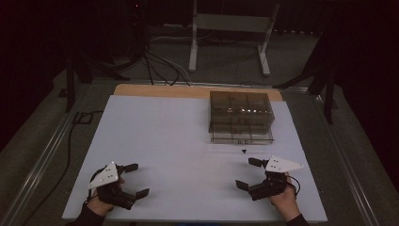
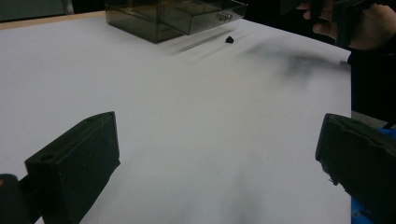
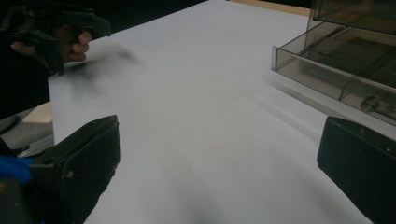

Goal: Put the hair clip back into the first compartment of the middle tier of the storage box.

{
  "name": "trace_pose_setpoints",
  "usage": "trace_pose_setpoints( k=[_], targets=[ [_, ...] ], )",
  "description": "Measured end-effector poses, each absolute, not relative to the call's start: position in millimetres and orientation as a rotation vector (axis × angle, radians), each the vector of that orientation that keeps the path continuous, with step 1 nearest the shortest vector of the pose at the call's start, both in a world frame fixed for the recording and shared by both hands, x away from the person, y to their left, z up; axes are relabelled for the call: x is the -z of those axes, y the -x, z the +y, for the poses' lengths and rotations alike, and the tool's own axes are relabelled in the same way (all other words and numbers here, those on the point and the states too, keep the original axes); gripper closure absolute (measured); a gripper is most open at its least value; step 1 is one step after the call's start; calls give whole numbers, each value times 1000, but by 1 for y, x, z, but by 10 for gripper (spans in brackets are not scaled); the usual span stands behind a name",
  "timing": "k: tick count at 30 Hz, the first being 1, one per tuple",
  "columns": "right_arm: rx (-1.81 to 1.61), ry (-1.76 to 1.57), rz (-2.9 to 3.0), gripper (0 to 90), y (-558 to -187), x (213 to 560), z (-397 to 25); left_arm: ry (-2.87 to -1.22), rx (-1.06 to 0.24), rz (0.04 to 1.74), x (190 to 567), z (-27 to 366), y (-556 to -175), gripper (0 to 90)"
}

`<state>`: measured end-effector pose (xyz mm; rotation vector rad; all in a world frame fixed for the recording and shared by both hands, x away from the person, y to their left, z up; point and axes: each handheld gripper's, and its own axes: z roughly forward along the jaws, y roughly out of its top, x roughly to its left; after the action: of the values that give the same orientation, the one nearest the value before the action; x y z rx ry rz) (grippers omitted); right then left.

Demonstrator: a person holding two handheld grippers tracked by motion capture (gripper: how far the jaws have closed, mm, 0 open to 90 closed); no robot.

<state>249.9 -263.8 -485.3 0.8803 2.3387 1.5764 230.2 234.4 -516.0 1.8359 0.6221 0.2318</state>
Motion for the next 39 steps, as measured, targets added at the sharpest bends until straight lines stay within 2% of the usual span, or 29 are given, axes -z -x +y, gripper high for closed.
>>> trace_pose_setpoints(
  k=[39],
  targets=[
    [-1316,-1121,2315,0,-280,505,-274,-1831,-214,620,516,235,-231,7]
  ],
)
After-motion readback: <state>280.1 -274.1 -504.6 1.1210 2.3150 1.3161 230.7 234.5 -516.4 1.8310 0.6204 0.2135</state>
